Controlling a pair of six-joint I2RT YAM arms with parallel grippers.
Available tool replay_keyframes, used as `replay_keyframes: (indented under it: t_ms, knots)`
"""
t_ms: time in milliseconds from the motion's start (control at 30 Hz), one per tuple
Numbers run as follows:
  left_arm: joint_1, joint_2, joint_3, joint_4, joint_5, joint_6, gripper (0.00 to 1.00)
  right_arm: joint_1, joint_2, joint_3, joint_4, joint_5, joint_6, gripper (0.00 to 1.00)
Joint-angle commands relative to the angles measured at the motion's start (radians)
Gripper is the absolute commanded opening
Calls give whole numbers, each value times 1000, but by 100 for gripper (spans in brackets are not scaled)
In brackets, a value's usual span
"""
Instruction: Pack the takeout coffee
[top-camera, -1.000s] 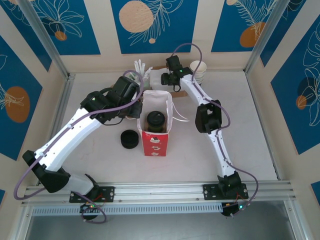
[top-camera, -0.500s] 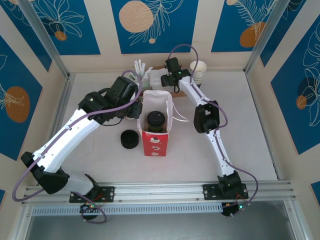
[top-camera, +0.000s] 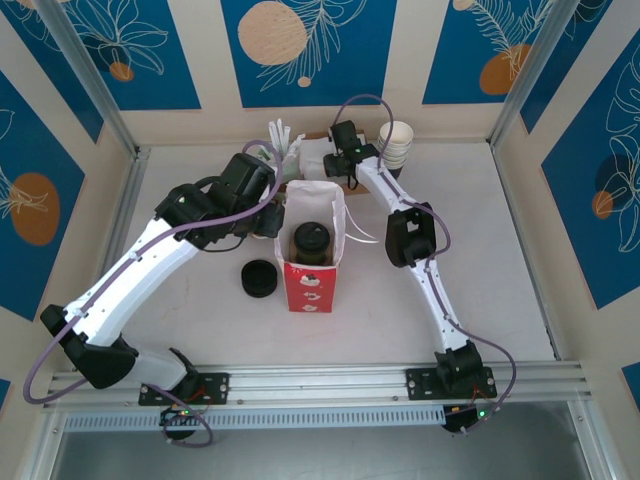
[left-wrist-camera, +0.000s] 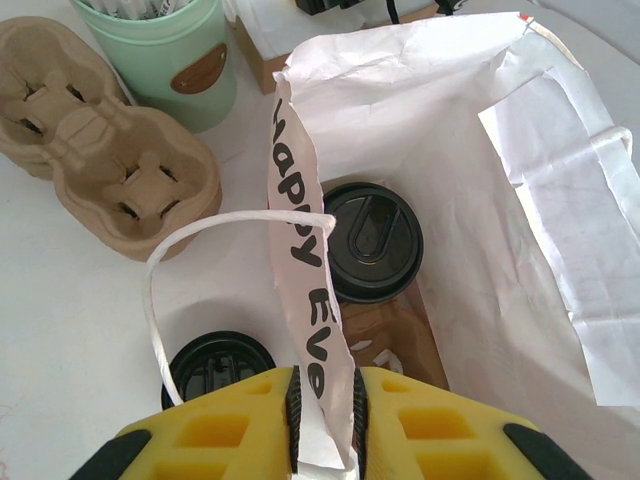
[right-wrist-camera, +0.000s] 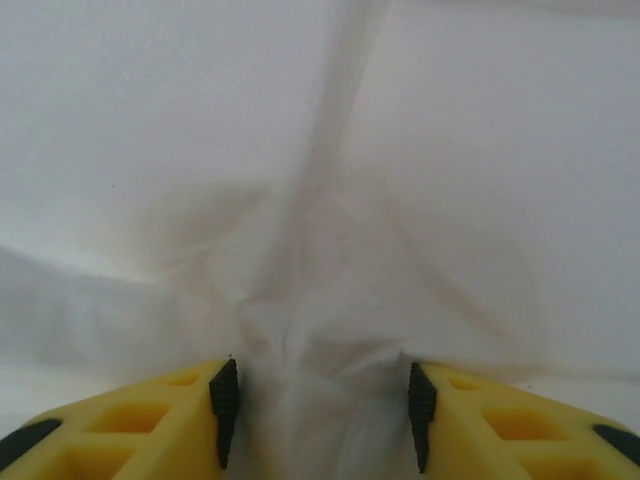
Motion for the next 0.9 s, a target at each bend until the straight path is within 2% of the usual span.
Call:
replay_keyframes:
  t_ms: [0, 233, 500, 867]
  knots:
    - [7, -20, 18, -26, 15, -16, 23, -8, 11, 44, -13, -4, -3, 46]
    - [7, -18, 14, -26, 18, -9, 23, -9, -17, 58, -10, -11, 1, 38]
    - [8, -27, 3, -26, 21, -7, 24, -15, -37, 69, -4, -20, 2, 19]
    - [7, -38, -3, -20, 26, -7, 24, -2, -150, 79, -42, -19, 7, 2]
